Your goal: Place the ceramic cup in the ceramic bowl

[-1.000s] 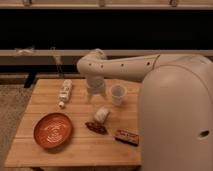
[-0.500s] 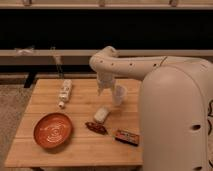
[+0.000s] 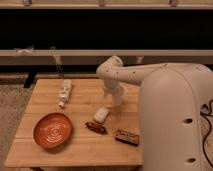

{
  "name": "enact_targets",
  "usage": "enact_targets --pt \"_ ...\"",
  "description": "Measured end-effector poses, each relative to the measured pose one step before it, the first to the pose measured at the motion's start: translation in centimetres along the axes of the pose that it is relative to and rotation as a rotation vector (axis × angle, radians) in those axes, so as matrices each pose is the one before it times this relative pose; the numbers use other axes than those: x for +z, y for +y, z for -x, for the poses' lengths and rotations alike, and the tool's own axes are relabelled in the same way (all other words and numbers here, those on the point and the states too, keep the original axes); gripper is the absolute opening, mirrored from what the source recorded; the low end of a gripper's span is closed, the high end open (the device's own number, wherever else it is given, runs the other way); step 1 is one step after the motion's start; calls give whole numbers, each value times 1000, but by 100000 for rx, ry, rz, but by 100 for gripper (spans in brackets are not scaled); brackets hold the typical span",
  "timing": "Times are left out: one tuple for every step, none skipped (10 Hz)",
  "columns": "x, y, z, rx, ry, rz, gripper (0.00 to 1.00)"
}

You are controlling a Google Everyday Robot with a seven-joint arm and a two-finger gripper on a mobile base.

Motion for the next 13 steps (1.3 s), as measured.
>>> enact_targets --pt "934 -87 -166 -92 74 -1306 51" --pt "311 -200 -4 251 -411 -808 43" --pt "136 -373 -75 283 -572 -1000 33" --pt "-264 -291 81 248 -1030 -787 21" --pt "-136 -127 1 98 -514 -522 13" --pt "-239 8 120 -373 -691 -347 4" --pt "-448 187 77 -1514 -1377 -755 0" --pt "-883 510 216 -1779 -1360 -200 0" --pt "-1017 1007 378 -2640 -648 35 0" --pt "-1289 1945 560 -4335 -435 684 0" --pt "-1155 2068 367 -4993 375 1241 0" --pt "-910 1450 270 -3548 629 1515 0" --pt "-1084 1720 127 -4398 1054 1840 0"
